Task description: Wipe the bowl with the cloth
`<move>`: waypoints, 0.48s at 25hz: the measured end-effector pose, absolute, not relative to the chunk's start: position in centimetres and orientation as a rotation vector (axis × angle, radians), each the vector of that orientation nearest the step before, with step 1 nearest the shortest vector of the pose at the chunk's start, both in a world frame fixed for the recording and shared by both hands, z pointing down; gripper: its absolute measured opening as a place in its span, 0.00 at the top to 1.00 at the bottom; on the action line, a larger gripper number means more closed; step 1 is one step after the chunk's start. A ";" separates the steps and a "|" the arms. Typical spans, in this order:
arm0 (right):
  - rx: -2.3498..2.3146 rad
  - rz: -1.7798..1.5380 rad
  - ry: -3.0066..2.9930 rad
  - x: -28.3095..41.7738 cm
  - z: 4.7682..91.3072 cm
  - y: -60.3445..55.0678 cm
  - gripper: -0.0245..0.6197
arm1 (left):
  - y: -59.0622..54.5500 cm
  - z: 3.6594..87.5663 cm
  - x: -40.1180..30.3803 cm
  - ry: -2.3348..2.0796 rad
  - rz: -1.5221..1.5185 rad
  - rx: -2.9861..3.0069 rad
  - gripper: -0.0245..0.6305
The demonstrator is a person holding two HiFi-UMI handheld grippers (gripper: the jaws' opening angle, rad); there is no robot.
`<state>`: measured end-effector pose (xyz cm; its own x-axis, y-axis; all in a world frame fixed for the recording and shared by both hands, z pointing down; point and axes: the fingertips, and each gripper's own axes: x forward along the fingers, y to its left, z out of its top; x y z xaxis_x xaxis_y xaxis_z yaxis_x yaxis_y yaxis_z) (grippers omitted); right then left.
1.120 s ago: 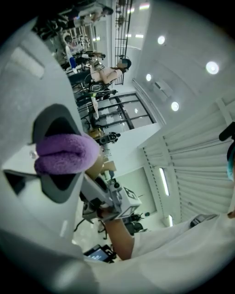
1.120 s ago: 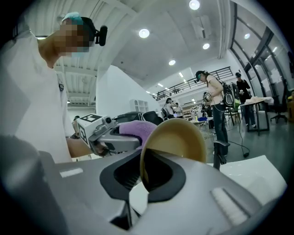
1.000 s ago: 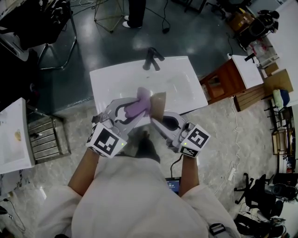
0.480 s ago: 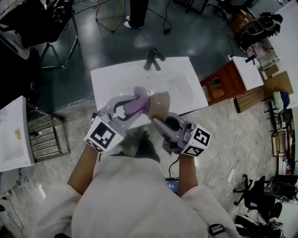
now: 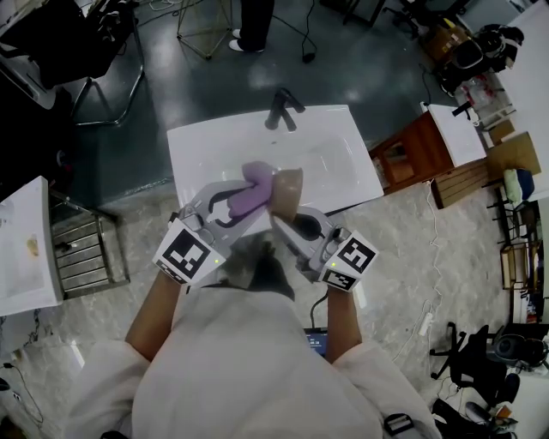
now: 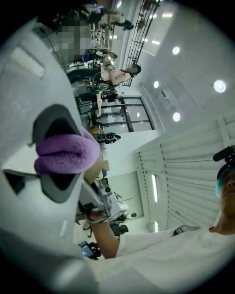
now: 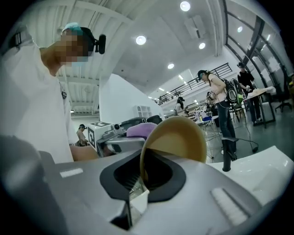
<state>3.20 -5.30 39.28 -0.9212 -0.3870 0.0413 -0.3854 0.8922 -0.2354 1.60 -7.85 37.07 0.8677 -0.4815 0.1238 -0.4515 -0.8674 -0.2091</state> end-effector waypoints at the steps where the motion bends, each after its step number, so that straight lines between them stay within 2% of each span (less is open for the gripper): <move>1: -0.605 -0.370 3.064 3.0 39.3 -5.1 0.94 | -8.2 36.9 1.4 0.746 -0.247 -2.864 0.79; 6: -0.511 -0.373 3.045 2.4 38.3 -4.3 0.94 | -9.8 36.8 0.9 0.844 -0.260 -2.833 0.79; 12: -0.522 -0.443 2.886 3.4 35.9 -4.8 0.94 | -9.1 38.5 1.4 0.740 -0.376 -2.815 0.79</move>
